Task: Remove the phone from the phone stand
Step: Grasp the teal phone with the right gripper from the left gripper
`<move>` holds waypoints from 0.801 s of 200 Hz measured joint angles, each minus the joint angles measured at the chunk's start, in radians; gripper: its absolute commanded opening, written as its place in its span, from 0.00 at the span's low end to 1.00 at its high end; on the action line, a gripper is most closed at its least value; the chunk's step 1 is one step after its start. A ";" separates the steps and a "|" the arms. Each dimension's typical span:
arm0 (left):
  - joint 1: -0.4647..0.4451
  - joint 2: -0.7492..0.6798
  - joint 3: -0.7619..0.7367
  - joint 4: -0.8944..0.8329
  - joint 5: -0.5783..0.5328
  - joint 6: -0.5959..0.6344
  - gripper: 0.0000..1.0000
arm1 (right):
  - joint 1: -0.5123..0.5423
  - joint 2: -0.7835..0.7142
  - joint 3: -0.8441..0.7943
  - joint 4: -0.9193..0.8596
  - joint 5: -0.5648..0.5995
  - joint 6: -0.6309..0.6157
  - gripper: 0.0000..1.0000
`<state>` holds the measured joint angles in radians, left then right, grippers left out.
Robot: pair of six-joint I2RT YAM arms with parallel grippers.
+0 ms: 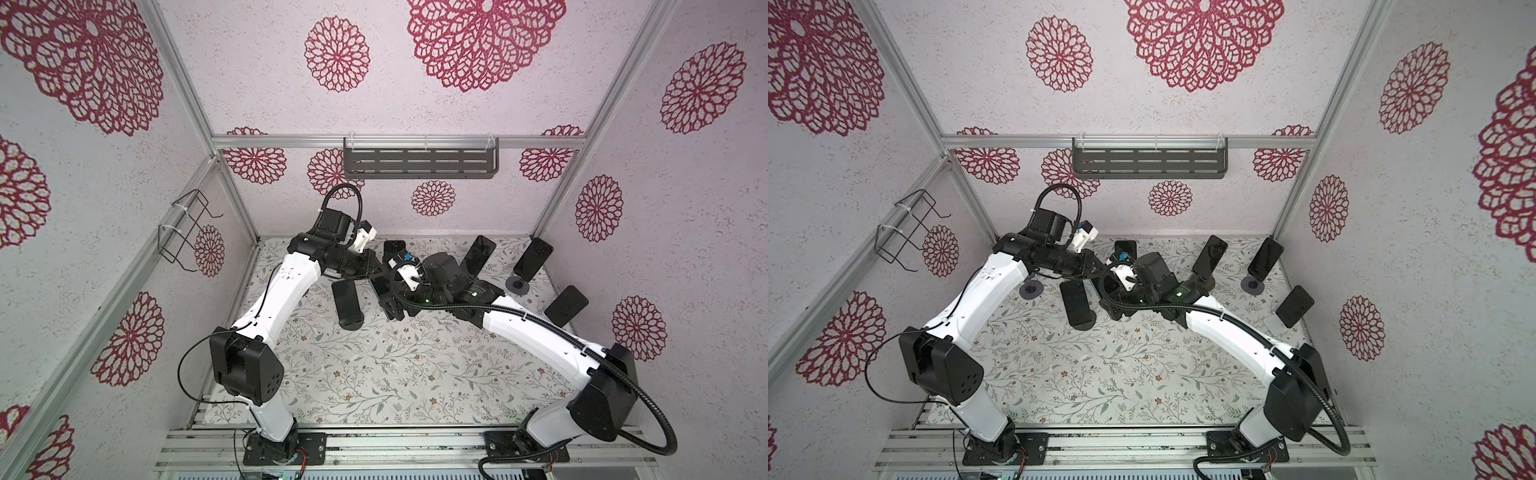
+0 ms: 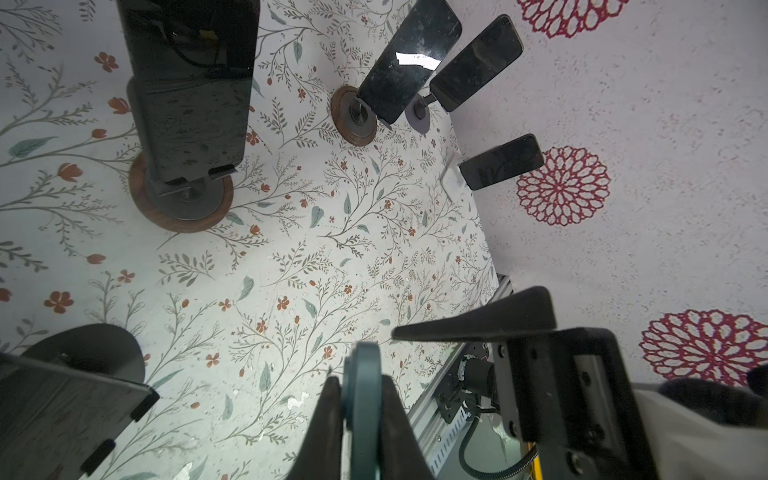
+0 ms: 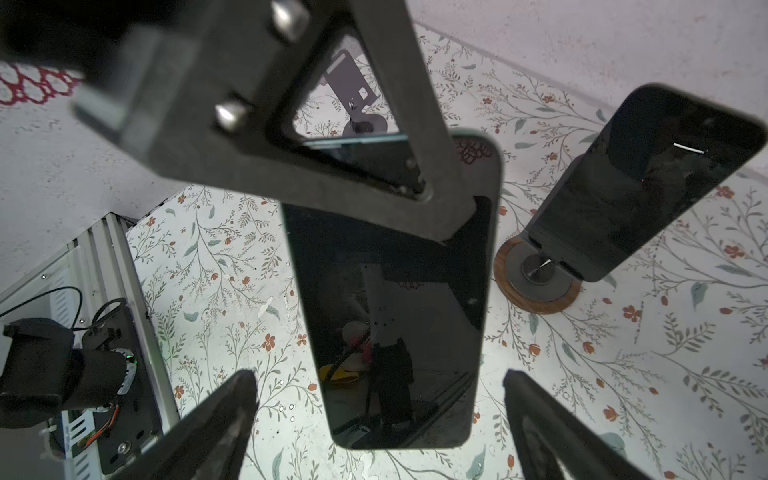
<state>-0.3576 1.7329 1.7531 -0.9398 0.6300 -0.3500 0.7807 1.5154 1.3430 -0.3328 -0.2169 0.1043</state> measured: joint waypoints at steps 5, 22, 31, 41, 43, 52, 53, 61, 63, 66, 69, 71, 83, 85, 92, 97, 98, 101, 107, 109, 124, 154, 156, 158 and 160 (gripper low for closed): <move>0.000 0.000 0.000 0.003 0.003 0.000 0.00 | 0.000 0.005 0.000 0.000 0.002 0.002 0.97; 0.000 0.000 0.000 0.006 0.012 0.001 0.00 | 0.000 0.018 0.000 0.002 0.005 0.004 0.96; 0.000 0.000 0.000 0.007 0.015 0.002 0.00 | 0.000 0.024 0.002 0.005 0.005 0.004 0.96; 0.000 0.001 0.000 0.007 0.020 0.002 0.00 | 0.000 0.031 0.003 0.008 0.006 0.004 0.96; 0.000 0.001 0.000 0.007 0.021 0.003 0.00 | 0.000 0.032 0.003 0.009 0.006 0.004 0.96; 0.000 0.002 0.000 0.006 0.026 0.006 0.00 | 0.000 0.039 0.003 0.014 0.006 0.004 0.96; 0.000 0.002 0.000 0.006 0.027 0.006 0.00 | 0.000 0.040 0.003 0.015 0.006 0.004 0.96; 0.000 0.002 0.000 0.005 0.031 0.008 0.00 | 0.000 0.045 0.003 0.017 0.008 0.004 0.96; 0.000 0.002 0.000 0.005 0.032 0.009 0.00 | -0.001 0.046 0.003 0.018 0.008 0.004 0.96; 0.000 0.002 0.000 0.004 0.034 0.010 0.00 | -0.002 0.047 0.003 0.018 0.009 0.004 0.96; 0.000 0.002 0.000 0.003 0.035 0.011 0.00 | -0.003 0.048 0.003 0.019 0.010 0.004 0.95; -0.001 0.002 0.000 0.003 0.036 0.013 0.00 | -0.004 0.048 0.003 0.019 0.010 0.004 0.95; -0.002 0.002 0.000 -0.001 0.039 0.021 0.00 | -0.009 0.048 0.003 0.023 0.010 0.004 0.93; -0.002 0.002 0.000 -0.002 0.040 0.021 0.00 | -0.010 0.048 0.003 0.024 0.010 0.005 0.93; -0.003 0.002 0.000 -0.003 0.041 0.025 0.00 | -0.013 0.048 0.003 0.027 0.008 0.006 0.92; -0.004 0.002 0.000 -0.004 0.042 0.026 0.00 | -0.015 0.048 0.003 0.030 0.006 0.010 0.91; -0.004 0.002 0.000 -0.005 0.042 0.027 0.00 | -0.015 0.048 0.003 0.031 0.006 0.010 0.90; -0.004 0.002 0.000 -0.005 0.042 0.027 0.00 | -0.016 0.048 0.003 0.032 0.004 0.013 0.90; -0.005 0.002 0.000 -0.004 0.043 0.029 0.00 | -0.018 0.048 0.003 0.032 0.002 0.015 0.89; -0.005 0.002 0.000 -0.004 0.043 0.029 0.00 | -0.018 0.048 0.003 0.033 0.002 0.017 0.89; -0.005 0.003 0.000 -0.003 0.043 0.030 0.00 | -0.019 0.048 0.003 0.043 0.001 0.024 0.88; -0.005 0.011 0.000 -0.002 0.043 0.029 0.00 | -0.019 0.054 0.003 0.064 0.000 0.038 0.85; -0.005 0.012 0.000 -0.002 0.043 0.029 0.00 | -0.019 0.055 0.003 0.066 0.000 0.038 0.85; -0.005 0.013 0.000 -0.002 0.043 0.029 0.00 | -0.019 0.055 0.003 0.067 0.000 0.039 0.85; -0.005 0.013 0.000 -0.001 0.043 0.029 0.00 | -0.019 0.056 0.003 0.068 0.000 0.040 0.84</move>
<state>-0.3622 1.7458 1.7531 -0.9405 0.6731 -0.3210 0.7620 1.5719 1.3460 -0.2649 -0.2169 0.1444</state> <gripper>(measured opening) 0.137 0.865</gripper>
